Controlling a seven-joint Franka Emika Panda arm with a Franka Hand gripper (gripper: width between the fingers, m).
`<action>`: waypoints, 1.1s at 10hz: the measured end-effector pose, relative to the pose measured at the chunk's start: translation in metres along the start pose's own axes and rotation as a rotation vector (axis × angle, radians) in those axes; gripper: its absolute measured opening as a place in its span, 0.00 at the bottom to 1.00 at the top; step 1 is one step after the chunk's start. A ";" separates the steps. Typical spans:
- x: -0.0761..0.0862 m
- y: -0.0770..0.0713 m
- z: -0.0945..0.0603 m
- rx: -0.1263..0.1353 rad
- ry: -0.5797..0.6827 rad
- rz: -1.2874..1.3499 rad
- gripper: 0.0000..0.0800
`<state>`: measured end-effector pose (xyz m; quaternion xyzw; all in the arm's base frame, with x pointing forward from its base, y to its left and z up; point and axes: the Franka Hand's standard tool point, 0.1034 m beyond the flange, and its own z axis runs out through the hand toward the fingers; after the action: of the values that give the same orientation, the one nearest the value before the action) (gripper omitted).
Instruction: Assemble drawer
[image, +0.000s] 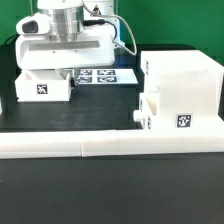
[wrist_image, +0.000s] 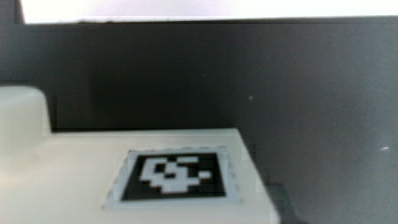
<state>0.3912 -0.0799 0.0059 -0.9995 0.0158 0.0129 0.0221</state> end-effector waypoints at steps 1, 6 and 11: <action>0.000 0.000 0.000 0.000 0.000 0.000 0.05; 0.012 -0.018 -0.013 0.020 -0.032 -0.013 0.05; 0.073 -0.056 -0.042 0.041 -0.015 -0.082 0.05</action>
Offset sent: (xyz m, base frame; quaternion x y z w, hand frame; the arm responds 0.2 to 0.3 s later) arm 0.0000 0.0000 0.0000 0.0000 0.0000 0.0000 1.0000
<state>0.4669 -0.0279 0.0483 -0.9986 -0.0252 0.0189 0.0433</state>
